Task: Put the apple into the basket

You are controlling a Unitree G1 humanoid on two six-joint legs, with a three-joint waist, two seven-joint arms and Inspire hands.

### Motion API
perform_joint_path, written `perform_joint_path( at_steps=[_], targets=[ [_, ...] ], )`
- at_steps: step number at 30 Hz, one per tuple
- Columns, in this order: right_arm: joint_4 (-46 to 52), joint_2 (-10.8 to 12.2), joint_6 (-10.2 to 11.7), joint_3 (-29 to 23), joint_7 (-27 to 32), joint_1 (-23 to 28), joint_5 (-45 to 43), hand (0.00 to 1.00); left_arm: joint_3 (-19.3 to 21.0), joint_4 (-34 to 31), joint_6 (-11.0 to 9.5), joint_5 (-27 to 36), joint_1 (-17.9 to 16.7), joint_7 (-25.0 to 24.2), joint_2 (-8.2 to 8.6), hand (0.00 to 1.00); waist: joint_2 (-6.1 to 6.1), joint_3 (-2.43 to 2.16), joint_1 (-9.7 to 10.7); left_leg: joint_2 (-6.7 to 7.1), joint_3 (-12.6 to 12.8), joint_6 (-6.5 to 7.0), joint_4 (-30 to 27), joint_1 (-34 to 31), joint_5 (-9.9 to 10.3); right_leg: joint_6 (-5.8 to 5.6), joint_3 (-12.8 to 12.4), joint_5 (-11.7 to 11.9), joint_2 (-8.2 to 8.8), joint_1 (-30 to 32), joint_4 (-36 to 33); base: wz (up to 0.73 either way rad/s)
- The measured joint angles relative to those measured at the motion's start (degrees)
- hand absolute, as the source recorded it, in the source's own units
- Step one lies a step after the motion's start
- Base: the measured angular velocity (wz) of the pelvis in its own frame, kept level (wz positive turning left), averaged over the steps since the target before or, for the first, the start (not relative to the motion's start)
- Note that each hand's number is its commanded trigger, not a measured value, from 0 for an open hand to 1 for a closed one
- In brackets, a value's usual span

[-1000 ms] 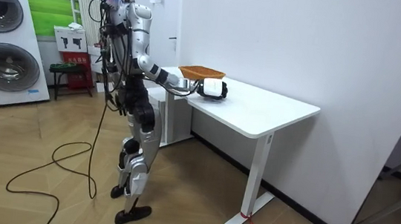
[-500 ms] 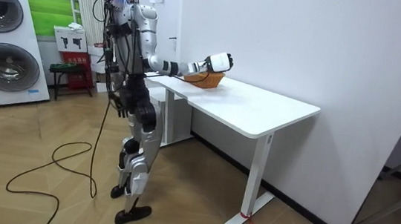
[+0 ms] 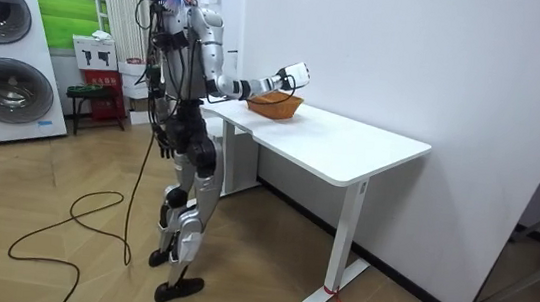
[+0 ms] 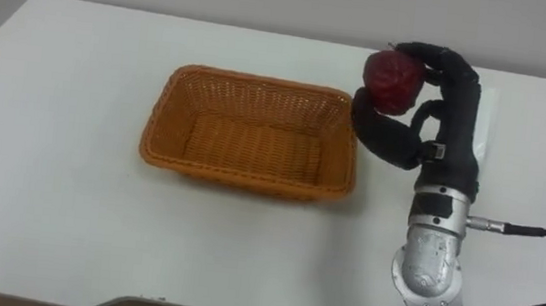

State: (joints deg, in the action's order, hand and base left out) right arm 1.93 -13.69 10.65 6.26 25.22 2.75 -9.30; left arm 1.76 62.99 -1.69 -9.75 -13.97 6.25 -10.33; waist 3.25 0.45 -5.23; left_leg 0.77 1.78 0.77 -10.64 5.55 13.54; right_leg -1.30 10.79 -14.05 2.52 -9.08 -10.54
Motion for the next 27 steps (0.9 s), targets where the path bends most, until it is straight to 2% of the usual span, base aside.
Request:
perform_joint_path(
  at_steps=[2, 4, 5, 6, 7, 8, 9, 10, 11, 12, 13, 14, 15, 17, 19, 21, 24, 27],
  targets=[
    [0.34, 0.0, -0.32, 0.84, -0.46, 0.0, -0.98, 1.0, 0.02, -0.49, 0.0, 0.0, 0.01, 0.13, -0.02, 0.0, -0.01, 0.0, -0.31, 0.01, -0.59, 0.0, 0.02, -0.06, 0.0, 0.0, -0.01, 0.0, -0.06, 0.0, -0.01, 0.02],
    [0.84, 0.0, -0.32, 1.73, -0.8, 0.01, -1.92, 0.53, 0.01, -1.13, -0.01, 0.01, 0.12, 0.57, -0.01, 0.0, -0.03, -0.01, -0.51, -0.04, -1.53, 0.0, 0.02, 0.0, 0.0, 0.0, 0.0, 0.0, -0.16, 0.09, -0.19, -0.02],
    [1.07, -0.01, -0.32, 1.97, -1.05, 0.01, -2.31, 0.38, 0.0, -1.2, -0.06, 0.0, 0.44, 0.78, -0.01, 0.0, -0.1, -0.05, -1.11, -0.05, -3.27, -0.01, 0.05, 0.19, -0.01, 0.0, 0.02, 0.0, -0.27, 0.14, -0.43, -0.14],
    [1.33, -0.02, -0.32, 2.27, -1.15, 0.0, -2.31, 0.27, -0.12, -1.15, -0.06, 0.0, 0.81, 0.91, 0.05, 0.0, -0.36, -0.11, -1.55, -0.4, -6.27, 0.0, 0.33, 0.78, -0.05, 0.02, 0.23, -0.02, -0.61, 1.02, -2.53, -0.35],
    [1.43, 0.06, -0.33, 2.92, -1.74, -0.22, -2.32, 0.11, -0.16, -1.11, -0.23, -0.04, 1.28, 0.99, 0.1, 0.0, -1.56, 0.21, -2.17, -2.24, -12.13, 0.0, 0.8, 1.67, -0.21, 0.95, -0.51, -1.08, -2.02, 3.93, -6.19, -0.5],
    [1.62, 0.2, -0.34, 3.61, -2.24, -0.6, -2.42, 0.04, 0.35, -1.02, -0.42, -0.26, 1.13, 1.05, -0.08, 0.0, -1.77, 0.1, -2.5, -3.18, -14.17, -0.02, 0.97, 1.66, -0.22, 2.32, -3.31, -1.03, -3.84, 5.49, -3.88, -0.89],
    [2.56, 0.11, -0.36, 6.01, -2.93, -2.19, -2.93, 0.0, 1.93, -0.34, -0.67, -1.32, 0.59, 1.12, -0.53, 0.0, -1.13, 0.14, -2.67, -4.21, -14.57, -0.4, 0.45, 0.7, -0.02, 4.6, -5.87, 5.38, -5.73, 8.5, 3.25, -0.66],
    [3.43, -0.22, -0.39, 7.05, -2.93, -2.25, -3.02, 0.0, 2.05, 0.77, -0.63, -1.36, 0.41, 1.06, -0.69, 0.0, -0.91, 0.19, -1.89, -4.67, -14.0, -1.65, -0.14, 0.04, 0.22, 5.34, -3.98, 7.66, -5.68, 8.62, 2.78, -0.35],
    [4.19, -0.6, -0.38, 8.23, -2.83, -2.14, -3.01, 0.0, 1.19, 1.91, -0.34, -1.26, 0.41, 0.94, -0.85, 0.0, -0.46, 0.04, 0.14, -4.99, -9.55, -3.49, -0.44, -0.29, 0.17, 5.5, -2.7, 8.0, -5.65, 7.91, 2.58, 0.32],
    [4.23, -0.9, -0.53, 8.13, -2.84, -2.15, -2.94, 0.0, -0.48, 2.16, -0.08, -1.15, 0.66, 0.66, -0.66, 0.0, -0.38, 0.06, 0.73, -5.14, -5.84, -3.55, 0.68, -0.56, -0.12, 5.49, -2.86, 8.0, -5.47, 6.91, 2.55, 0.37],
    [4.24, -1.23, -0.7, 8.02, -2.82, -2.29, -2.71, 0.0, -1.18, 1.9, -0.13, -1.15, 0.68, 0.48, -0.6, 0.0, -0.38, 0.06, 0.61, -4.97, -4.67, -3.74, 1.49, -1.12, -0.71, 5.47, -2.93, 7.98, -5.46, 6.47, 2.58, 0.33],
    [4.24, -1.49, -0.77, 8.07, -2.98, -2.39, -2.27, 0.0, -2.16, 1.55, 0.01, -1.18, 0.62, 0.34, -0.77, 0.0, -0.03, -0.08, 0.16, -4.94, -1.97, -2.39, 1.79, -1.95, -1.82, 5.18, -2.83, 7.79, -5.51, 5.8, 2.6, 0.26],
    [4.43, -1.17, -0.73, 8.23, -3.72, -2.47, -2.32, 0.0, -2.24, 1.19, 0.68, -1.23, 0.53, 0.35, -0.77, 0.0, 0.31, -0.51, -0.18, -4.88, -2.26, -2.42, 2.02, -1.28, -2.27, 5.05, -2.55, 7.72, -5.56, 5.32, 2.67, 0.29],
    [4.46, -1.05, -0.7, 8.21, -4.81, -2.66, -2.57, 0.0, -2.46, 1.22, 1.51, -1.24, 0.56, 0.33, -0.62, 0.0, 0.41, -0.46, -1.22, -4.12, -2.83, -2.35, 2.0, -0.39, -2.31, 4.76, -2.58, 7.54, -5.43, 4.66, 2.8, 0.14],
    [4.45, -1.04, -0.72, 8.3, -5.69, -2.65, -2.6, 0.0, -2.46, 1.29, 1.89, -1.22, 0.44, 0.26, -0.57, 0.0, 0.39, -0.34, -2.03, -3.79, -3.21, -2.33, 2.01, 0.05, -2.31, 4.56, -1.51, 7.42, -5.14, 3.85, 2.88, 0.13],
    [4.45, -1.05, -0.73, 8.29, -6.58, -2.66, -2.6, 0.0, -2.77, 1.3, 2.63, -1.22, 0.97, 0.16, -0.41, 0.0, 0.25, -0.21, -2.31, -2.88, -3.32, -1.87, 1.93, 0.12, -2.57, 3.61, -1.22, 6.75, -4.54, 3.46, 2.76, 0.21],
    [4.44, -1.02, -0.74, 8.9, -7.77, -2.63, -2.57, 0.0, -3.34, 1.31, 3.03, -1.08, 1.4, 0.17, -0.42, 0.0, 0.06, 0.09, -2.66, -1.84, -3.32, -1.23, 1.88, -0.75, -2.76, 3.59, -1.23, 5.88, -3.66, 3.96, 2.67, 0.02],
    [4.39, -1.03, -0.77, 8.92, -8.22, -2.44, -2.58, 0.0, -3.52, 1.25, 2.98, -1.13, 2.11, 0.21, -0.41, 0.0, -0.25, 0.32, -2.56, -1.37, -3.39, -0.9, 1.37, -1.46, -2.64, 3.63, -1.58, 5.4, -3.3, 4.22, 2.5, 0.05]
  ],
)
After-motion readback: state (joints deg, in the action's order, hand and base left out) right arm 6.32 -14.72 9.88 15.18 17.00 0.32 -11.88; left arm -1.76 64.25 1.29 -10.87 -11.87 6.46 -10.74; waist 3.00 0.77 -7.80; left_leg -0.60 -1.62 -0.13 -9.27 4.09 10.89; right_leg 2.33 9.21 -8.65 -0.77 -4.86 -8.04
